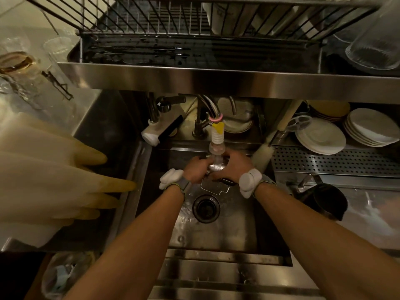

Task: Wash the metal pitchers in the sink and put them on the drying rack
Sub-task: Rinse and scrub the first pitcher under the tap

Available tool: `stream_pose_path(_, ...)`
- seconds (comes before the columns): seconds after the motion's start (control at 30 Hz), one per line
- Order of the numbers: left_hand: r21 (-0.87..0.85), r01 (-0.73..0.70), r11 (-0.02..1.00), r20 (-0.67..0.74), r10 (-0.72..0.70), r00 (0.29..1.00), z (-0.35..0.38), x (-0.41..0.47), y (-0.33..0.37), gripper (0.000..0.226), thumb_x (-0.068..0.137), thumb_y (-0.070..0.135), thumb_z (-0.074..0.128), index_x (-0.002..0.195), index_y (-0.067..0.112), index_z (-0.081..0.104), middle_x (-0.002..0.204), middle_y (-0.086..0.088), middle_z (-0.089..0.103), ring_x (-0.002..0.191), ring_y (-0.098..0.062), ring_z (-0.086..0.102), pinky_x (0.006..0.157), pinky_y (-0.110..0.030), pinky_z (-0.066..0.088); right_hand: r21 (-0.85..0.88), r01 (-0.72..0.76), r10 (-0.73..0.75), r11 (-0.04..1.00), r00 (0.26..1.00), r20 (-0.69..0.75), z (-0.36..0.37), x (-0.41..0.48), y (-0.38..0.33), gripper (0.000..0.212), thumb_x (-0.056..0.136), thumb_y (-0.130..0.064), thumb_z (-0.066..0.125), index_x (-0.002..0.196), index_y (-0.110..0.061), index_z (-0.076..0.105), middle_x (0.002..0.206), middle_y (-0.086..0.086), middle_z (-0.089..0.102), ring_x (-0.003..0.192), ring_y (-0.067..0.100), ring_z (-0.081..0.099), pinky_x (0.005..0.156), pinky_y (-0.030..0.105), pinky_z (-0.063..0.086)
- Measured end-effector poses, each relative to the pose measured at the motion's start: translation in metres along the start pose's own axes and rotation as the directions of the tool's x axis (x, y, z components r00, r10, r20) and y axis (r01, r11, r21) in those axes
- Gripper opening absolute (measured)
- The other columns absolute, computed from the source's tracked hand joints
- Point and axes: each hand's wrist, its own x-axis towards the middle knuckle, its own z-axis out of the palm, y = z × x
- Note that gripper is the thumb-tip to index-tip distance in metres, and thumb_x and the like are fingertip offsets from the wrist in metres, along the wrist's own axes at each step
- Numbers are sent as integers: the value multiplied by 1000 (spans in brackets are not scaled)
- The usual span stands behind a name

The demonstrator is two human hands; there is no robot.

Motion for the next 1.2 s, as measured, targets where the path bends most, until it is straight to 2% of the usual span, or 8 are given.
stream_pose_path(0.07,-39,7,999,-7,-7,1000,-2,2,-2,41,90,29,56,118,-2,59,112,-25,64,101,-40,62,82,-42,49,85,-2,4,996,1000,-17,-3,-2,3,97,43,-53,85,129,-26,50,122,-1,64,112,20,59,97,44,46)
stream_pose_path(0.2,-24,65,998,-59,-67,996,-10,3,-9,40,92,33,52,125,11,54,122,-18,60,109,-38,59,69,-32,44,150,-92,91,984,996,8,-9,-4,15,117,49,-45,89,145,-17,28,144,4,45,129,23,46,107,41,39)
stream_pose_path(0.37,-108,101,989,-67,-109,992,-17,-1,-16,36,94,32,46,126,16,51,114,-15,57,93,-32,56,59,-30,41,166,-150,132,975,984,116,-3,-5,23,105,53,-41,88,140,-16,35,133,1,54,116,19,54,100,34,44)
stream_pose_path(0.53,-211,119,970,-62,-134,989,-17,-5,-19,32,95,31,45,124,22,53,107,-8,56,93,-30,53,63,-28,39,195,-145,129,970,987,90,-1,-1,19,97,54,-38,88,136,-16,40,125,0,57,110,19,57,95,33,47)
stream_pose_path(0.73,-222,95,970,-60,-110,992,-15,-10,-16,29,94,33,46,120,25,54,111,-9,59,95,-31,56,62,-27,38,206,-79,65,975,995,73,-2,-2,12,80,50,-27,92,117,-26,47,102,-16,58,94,10,56,75,13,44)
stream_pose_path(0.9,-209,35,977,-51,-47,998,-7,-11,-9,23,94,29,48,112,19,57,99,-10,63,80,-26,61,59,-23,46,210,-80,66,974,995,73,-4,-5,13,112,51,-18,91,142,-12,27,128,3,52,113,19,54,95,32,47)
stream_pose_path(1.07,-182,33,983,-14,-36,999,-8,-16,-6,38,92,47,48,116,20,58,115,-10,65,101,-31,64,82,-37,47,198,-123,115,972,992,54,-8,-8,23,100,51,-17,91,133,-13,35,124,5,53,106,17,54,83,25,46)
stream_pose_path(1.2,-249,-47,967,-68,31,997,-15,-23,4,37,90,37,58,112,8,64,94,-8,66,67,-12,59,39,-11,43,121,-152,142,981,986,93,4,-13,30,100,53,-19,91,133,-12,32,128,9,52,113,25,53,91,33,47)
